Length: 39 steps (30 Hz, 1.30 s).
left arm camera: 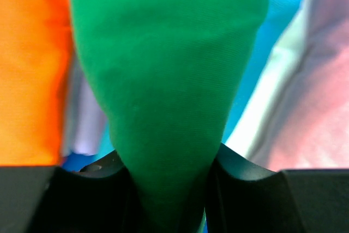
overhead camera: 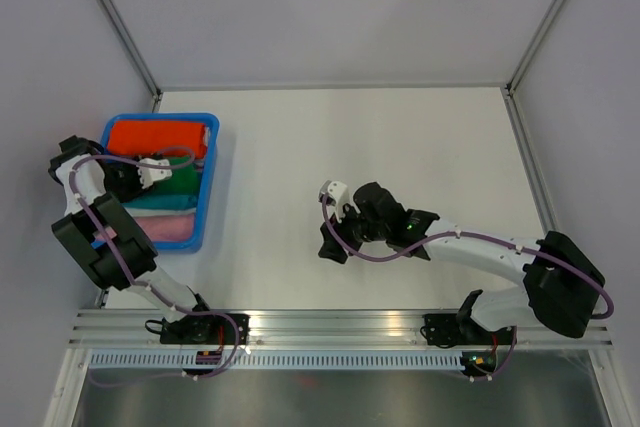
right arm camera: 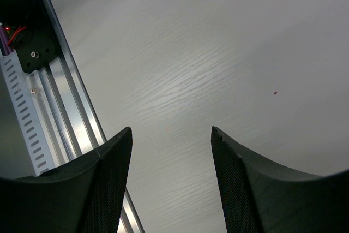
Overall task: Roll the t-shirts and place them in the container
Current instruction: Place the rolled tshirt into the container
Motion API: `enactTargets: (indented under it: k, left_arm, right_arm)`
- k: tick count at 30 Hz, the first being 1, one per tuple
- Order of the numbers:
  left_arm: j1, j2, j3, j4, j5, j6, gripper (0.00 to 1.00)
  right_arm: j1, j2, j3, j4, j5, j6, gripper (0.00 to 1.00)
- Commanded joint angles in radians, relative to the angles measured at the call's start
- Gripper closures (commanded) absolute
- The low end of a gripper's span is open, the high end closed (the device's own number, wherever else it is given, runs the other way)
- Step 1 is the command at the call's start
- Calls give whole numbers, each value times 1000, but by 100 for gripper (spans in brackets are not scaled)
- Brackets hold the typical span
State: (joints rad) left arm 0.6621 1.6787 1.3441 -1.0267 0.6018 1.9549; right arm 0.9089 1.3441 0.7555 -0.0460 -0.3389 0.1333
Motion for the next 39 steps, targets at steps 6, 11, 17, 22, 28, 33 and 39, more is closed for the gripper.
enactTargets:
  k: [6, 11, 17, 22, 28, 33, 39]
  left_arm:
    - [7, 88, 27, -73, -117, 530, 90]
    - [-4, 157, 107, -30, -87, 469, 72]
    - [-5, 179, 168, -26, -19, 351, 56]
    - [-4, 154, 119, -27, 3, 387, 57]
    - [-7, 127, 61, -26, 0, 438, 57]
    - [-7, 115, 61, -26, 7, 437, 56]
    - [-10, 108, 44, -24, -13, 458, 56]
  right_arm:
    - [25, 67, 70, 1, -5, -8, 34]
    - [36, 101, 84, 14, -23, -6, 34]
    - [58, 131, 166, 34, 17, -17, 34]
    - [58, 340, 506, 243, 20, -21, 32]
    - [56, 814, 1029, 415, 0, 146, 33]
    - [71, 1130, 1409, 469, 69, 268, 35]
    - [108, 1287, 1550, 479, 185, 321, 35]
